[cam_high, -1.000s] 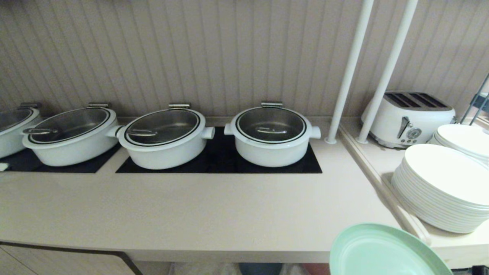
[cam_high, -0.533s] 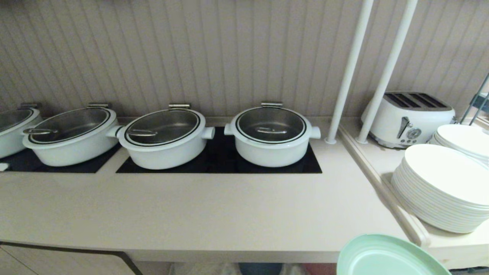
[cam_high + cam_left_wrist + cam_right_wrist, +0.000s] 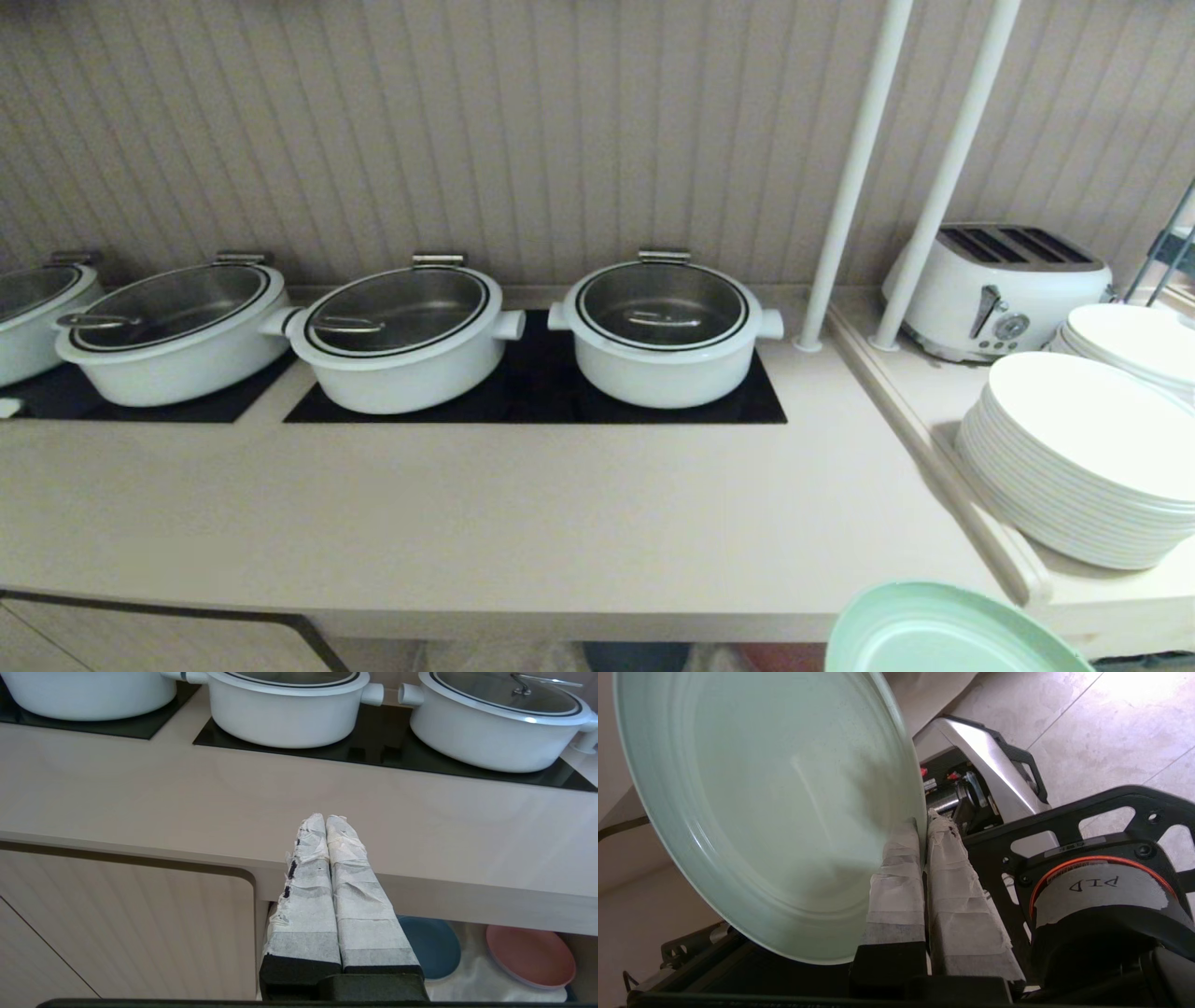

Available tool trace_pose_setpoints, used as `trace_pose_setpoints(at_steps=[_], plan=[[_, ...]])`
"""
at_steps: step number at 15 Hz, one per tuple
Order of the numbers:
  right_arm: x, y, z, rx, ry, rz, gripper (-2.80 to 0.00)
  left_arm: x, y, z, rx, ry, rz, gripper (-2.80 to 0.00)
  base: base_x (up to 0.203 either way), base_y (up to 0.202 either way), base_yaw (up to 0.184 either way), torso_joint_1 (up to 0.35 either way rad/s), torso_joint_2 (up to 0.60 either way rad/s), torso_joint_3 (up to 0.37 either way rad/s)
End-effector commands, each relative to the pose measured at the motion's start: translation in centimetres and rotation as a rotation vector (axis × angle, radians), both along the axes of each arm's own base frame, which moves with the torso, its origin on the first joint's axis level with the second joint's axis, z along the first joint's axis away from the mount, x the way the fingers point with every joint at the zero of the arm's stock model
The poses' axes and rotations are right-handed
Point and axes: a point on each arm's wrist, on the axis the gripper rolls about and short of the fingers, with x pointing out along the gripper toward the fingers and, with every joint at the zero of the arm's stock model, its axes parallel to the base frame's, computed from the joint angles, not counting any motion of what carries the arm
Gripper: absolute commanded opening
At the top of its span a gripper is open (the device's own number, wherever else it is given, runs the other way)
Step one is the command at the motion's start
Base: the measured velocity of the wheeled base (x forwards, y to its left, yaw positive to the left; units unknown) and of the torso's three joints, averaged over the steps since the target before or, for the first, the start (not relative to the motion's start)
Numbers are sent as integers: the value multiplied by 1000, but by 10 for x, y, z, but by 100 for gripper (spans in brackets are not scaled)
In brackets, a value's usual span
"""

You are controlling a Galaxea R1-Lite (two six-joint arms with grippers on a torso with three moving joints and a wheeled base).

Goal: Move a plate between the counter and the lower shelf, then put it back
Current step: Put the plate in the cupboard

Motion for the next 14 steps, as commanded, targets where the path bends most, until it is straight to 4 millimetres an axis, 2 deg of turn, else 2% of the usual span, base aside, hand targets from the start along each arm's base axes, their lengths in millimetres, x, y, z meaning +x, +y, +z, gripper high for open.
trace_pose_setpoints(at_steps=[1, 14], plan=[[-1, 0, -2, 4, 11, -1, -280, 0, 0, 0, -1, 0, 1, -280, 0, 0, 0, 0, 0, 0], [-2, 0, -1, 6, 1, 1, -280, 0, 0, 0, -1, 0, 1, -280, 0, 0, 0, 0, 0, 0]])
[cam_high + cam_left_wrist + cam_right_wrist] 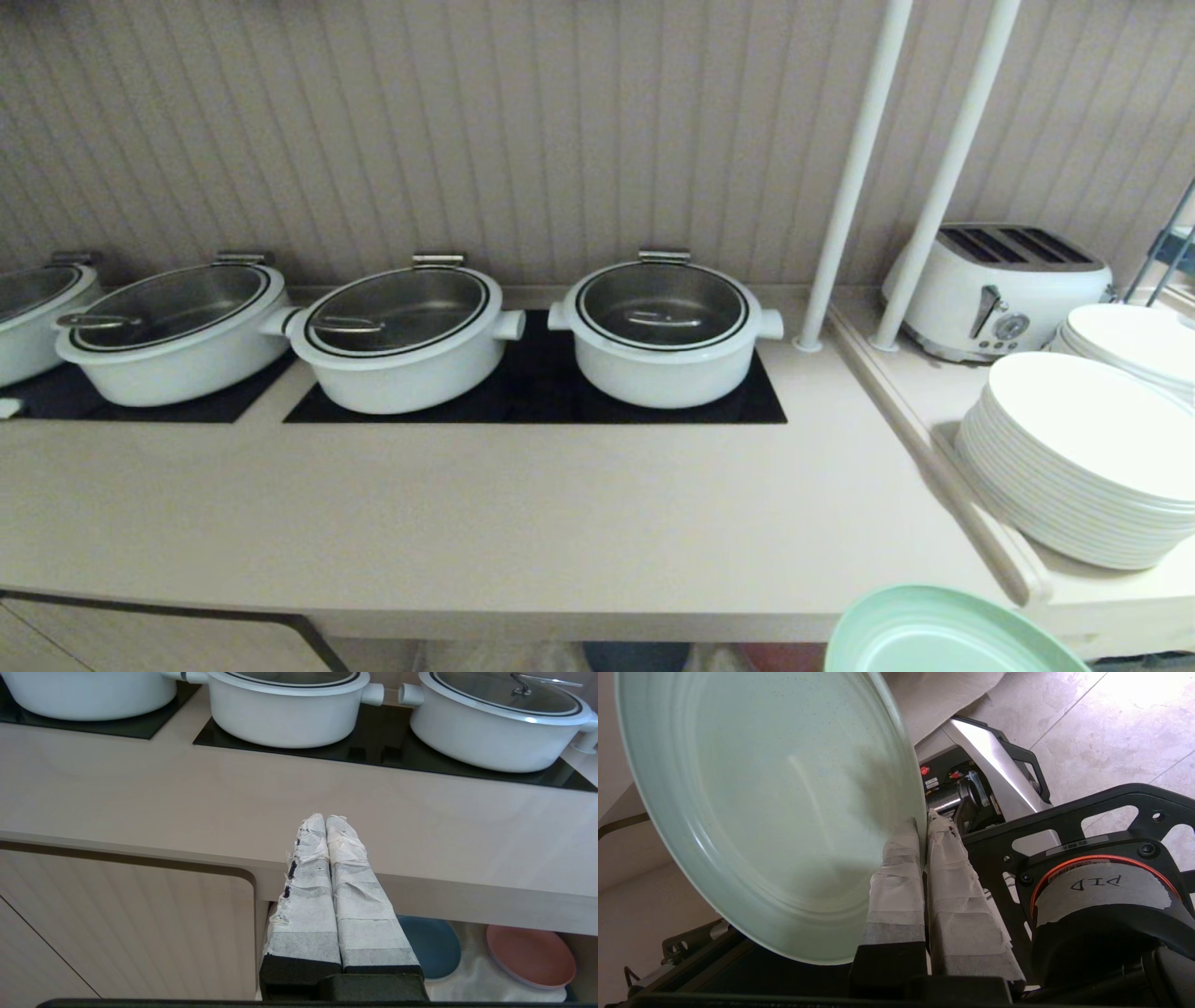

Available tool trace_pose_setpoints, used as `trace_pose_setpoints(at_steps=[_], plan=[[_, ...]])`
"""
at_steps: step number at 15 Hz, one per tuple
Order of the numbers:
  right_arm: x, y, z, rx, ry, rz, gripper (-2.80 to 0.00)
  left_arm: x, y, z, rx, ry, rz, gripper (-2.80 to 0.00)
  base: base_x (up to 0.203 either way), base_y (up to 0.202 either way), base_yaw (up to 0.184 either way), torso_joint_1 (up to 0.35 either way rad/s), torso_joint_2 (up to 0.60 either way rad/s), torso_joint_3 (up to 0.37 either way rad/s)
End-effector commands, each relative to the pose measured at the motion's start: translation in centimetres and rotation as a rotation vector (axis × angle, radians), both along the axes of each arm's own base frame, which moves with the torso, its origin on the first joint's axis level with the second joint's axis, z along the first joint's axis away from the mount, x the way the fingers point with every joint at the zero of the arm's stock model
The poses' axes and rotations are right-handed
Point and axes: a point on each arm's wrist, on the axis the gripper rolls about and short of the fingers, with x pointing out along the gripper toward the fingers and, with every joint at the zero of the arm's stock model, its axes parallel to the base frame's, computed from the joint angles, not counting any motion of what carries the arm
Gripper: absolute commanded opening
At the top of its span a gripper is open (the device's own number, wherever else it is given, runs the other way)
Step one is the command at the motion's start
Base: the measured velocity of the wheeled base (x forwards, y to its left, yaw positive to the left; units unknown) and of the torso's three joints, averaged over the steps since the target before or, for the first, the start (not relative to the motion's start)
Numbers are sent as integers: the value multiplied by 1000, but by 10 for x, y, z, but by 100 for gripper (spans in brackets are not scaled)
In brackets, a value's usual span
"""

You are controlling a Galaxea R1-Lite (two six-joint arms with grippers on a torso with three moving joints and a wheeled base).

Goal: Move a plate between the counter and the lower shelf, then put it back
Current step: Put the plate in the cupboard

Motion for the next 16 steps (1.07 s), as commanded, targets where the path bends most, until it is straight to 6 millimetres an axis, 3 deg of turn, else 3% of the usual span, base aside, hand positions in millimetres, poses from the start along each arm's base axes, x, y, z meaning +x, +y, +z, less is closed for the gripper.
trace_pose_setpoints(at_steps=[1, 16], plan=[[0, 0, -1, 1, 8, -4, -280, 0, 0, 0, -1, 0, 1, -280, 0, 0, 0, 0, 0, 0], [-4, -2, 0, 3, -2, -17, -280, 0, 0, 0, -1, -1, 1, -280, 0, 0, 0, 0, 0, 0]])
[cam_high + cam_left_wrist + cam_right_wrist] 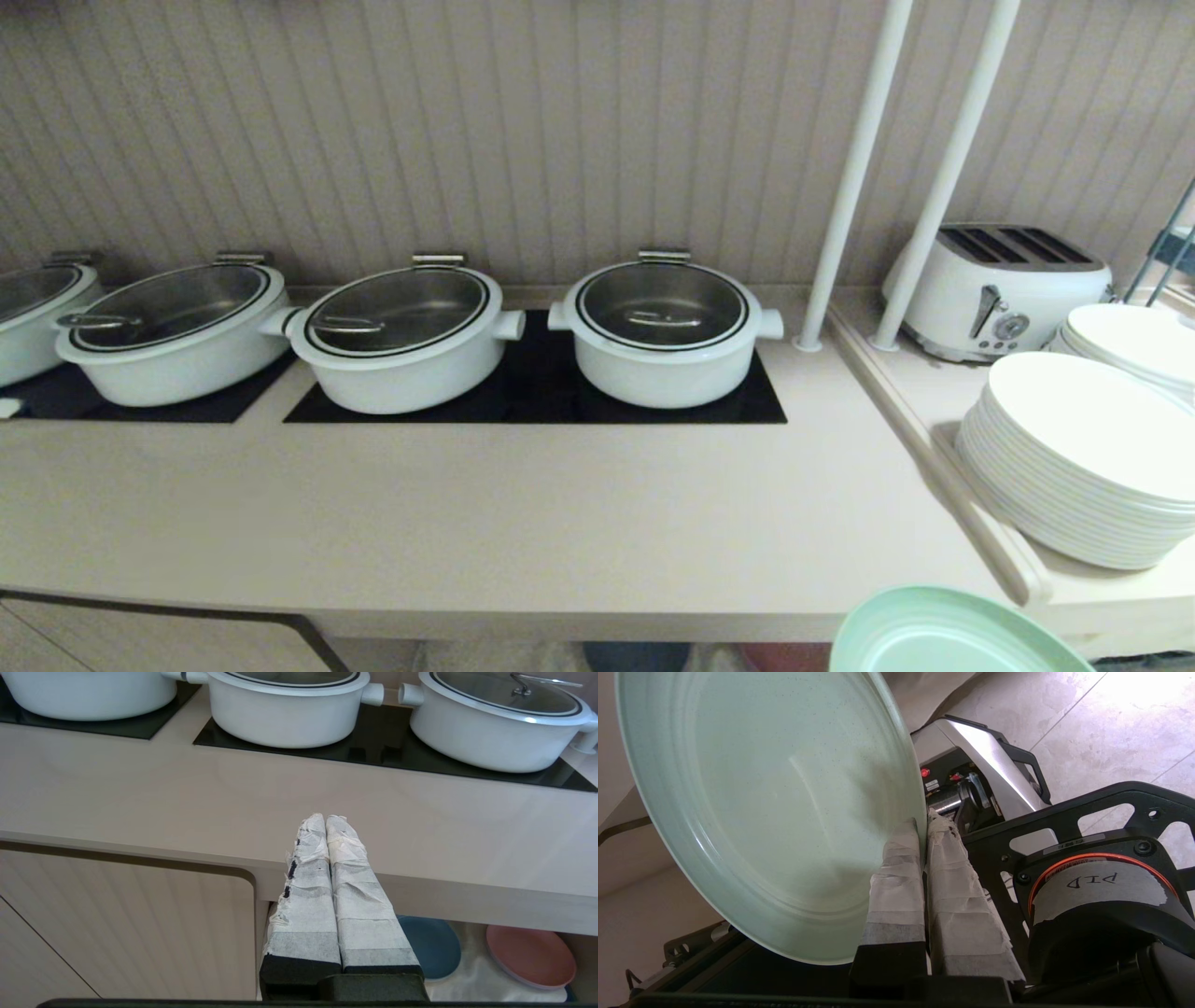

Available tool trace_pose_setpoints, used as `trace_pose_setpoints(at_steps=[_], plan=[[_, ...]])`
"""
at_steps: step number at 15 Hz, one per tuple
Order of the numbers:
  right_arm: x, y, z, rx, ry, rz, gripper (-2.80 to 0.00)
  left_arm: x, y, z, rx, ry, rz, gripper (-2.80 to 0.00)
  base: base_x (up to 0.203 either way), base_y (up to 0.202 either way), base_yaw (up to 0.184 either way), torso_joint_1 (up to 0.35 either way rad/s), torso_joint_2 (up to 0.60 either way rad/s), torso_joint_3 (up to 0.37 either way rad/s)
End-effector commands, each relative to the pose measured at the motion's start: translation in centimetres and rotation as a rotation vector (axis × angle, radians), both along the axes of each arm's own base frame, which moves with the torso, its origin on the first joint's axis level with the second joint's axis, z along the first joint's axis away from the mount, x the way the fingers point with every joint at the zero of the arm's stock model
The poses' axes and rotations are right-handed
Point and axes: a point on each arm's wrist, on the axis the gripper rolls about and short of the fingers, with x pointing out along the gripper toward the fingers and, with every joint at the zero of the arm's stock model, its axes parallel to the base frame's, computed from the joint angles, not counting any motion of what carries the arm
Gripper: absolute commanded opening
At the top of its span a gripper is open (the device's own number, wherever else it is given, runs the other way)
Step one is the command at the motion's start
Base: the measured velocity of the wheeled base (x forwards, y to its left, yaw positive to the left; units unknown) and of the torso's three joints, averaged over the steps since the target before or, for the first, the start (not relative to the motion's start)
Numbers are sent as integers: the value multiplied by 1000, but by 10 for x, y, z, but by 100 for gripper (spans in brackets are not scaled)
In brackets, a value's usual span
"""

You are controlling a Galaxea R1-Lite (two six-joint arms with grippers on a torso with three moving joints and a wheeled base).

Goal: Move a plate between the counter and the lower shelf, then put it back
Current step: Put the plate in the cupboard

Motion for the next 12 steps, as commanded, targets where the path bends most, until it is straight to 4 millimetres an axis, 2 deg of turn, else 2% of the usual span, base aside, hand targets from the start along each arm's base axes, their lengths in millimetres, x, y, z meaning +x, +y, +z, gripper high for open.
trace_pose_setpoints(at_steps=[1, 12], plan=[[-1, 0, 0, 1, 5, -4, -280, 0, 0, 0, -1, 0, 1, -280, 0, 0, 0, 0, 0, 0], [-2, -1, 1, -1, 0, -4, -280, 0, 0, 0, -1, 0, 1, -280, 0, 0, 0, 0, 0, 0]])
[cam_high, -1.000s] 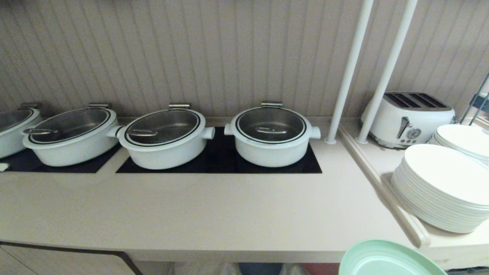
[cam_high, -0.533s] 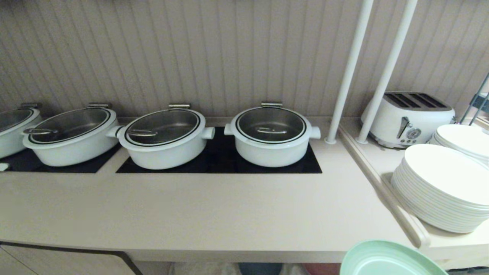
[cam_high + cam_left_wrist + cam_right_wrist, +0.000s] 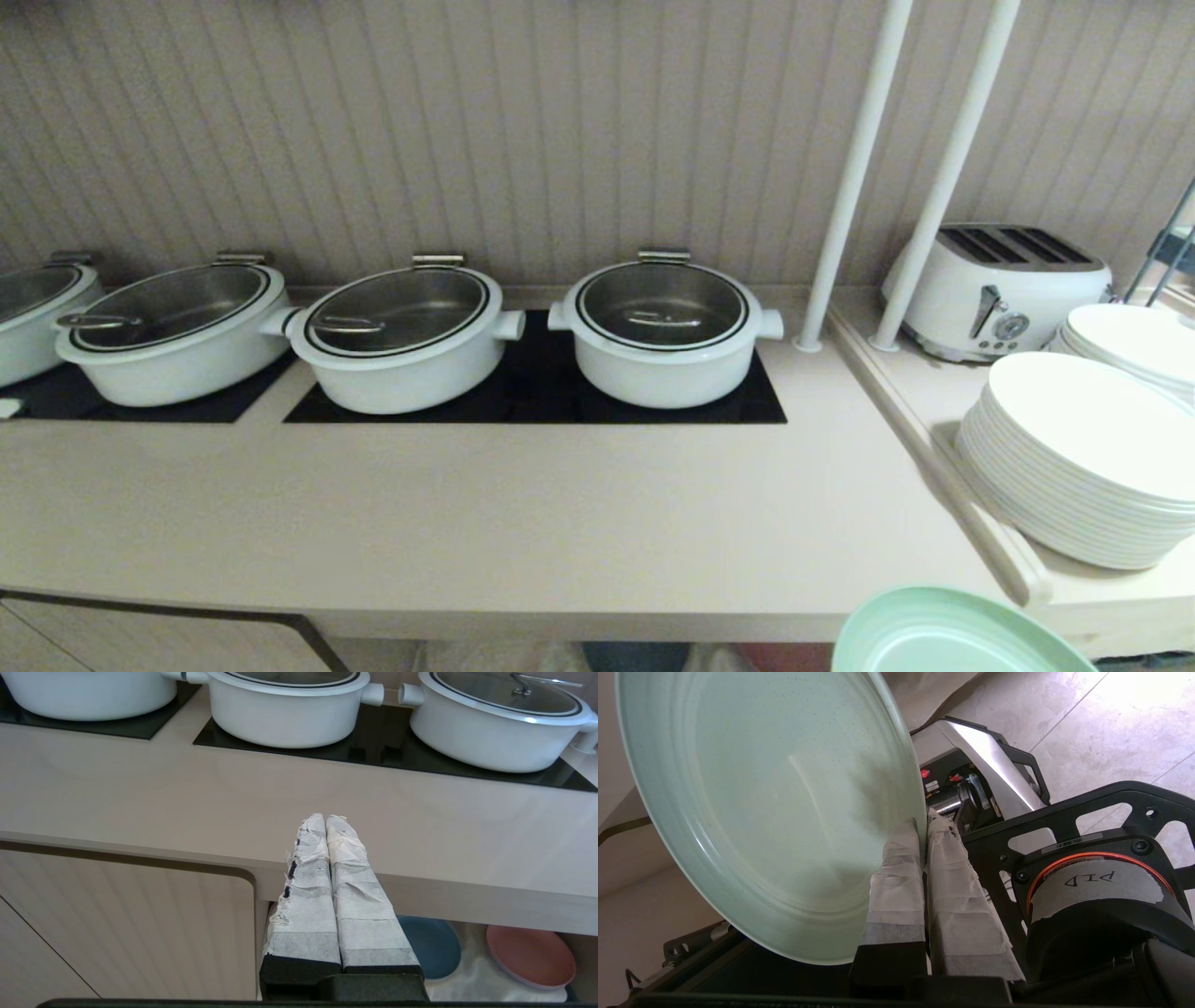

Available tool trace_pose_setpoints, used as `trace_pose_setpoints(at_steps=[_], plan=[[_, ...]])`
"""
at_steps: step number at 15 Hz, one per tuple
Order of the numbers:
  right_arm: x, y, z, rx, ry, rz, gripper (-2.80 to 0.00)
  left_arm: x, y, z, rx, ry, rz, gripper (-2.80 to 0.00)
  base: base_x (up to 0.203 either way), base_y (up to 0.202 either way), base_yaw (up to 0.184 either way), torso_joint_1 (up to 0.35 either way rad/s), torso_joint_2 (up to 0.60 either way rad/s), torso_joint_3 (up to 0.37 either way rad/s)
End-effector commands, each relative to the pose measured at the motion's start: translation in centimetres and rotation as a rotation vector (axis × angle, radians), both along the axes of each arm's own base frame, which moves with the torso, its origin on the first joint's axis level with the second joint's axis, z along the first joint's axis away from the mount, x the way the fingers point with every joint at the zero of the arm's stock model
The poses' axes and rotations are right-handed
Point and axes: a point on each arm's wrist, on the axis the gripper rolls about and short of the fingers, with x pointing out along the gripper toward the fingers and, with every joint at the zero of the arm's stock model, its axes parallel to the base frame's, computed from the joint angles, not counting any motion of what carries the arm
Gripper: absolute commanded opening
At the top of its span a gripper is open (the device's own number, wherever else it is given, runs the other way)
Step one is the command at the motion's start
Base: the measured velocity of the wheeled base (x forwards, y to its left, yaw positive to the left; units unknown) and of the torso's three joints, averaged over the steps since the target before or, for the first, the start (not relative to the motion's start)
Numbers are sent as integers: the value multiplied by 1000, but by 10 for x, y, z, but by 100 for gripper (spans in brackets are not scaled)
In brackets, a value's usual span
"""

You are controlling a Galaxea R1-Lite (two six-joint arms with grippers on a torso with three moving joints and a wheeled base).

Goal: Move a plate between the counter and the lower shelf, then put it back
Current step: Put the plate in the cupboard

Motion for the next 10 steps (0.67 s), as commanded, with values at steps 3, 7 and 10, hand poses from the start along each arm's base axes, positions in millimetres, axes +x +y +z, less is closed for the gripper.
trace_pose_setpoints(at_steps=[3, 7, 10], plan=[[0, 0, 1, 2, 1, -3, -280, 0, 0, 0, -1, 0, 0, -280, 0, 0, 0, 0, 0, 0], [-2, 0, 1, 4, -11, 0, -280, 0, 0, 0, -1, 0, 0, -280, 0, 0, 0, 0, 0, 0], [-3, -1, 3, 4, -3, 0, -280, 0, 0, 0, -1, 0, 0, -280, 0, 0, 0, 0, 0, 0]])
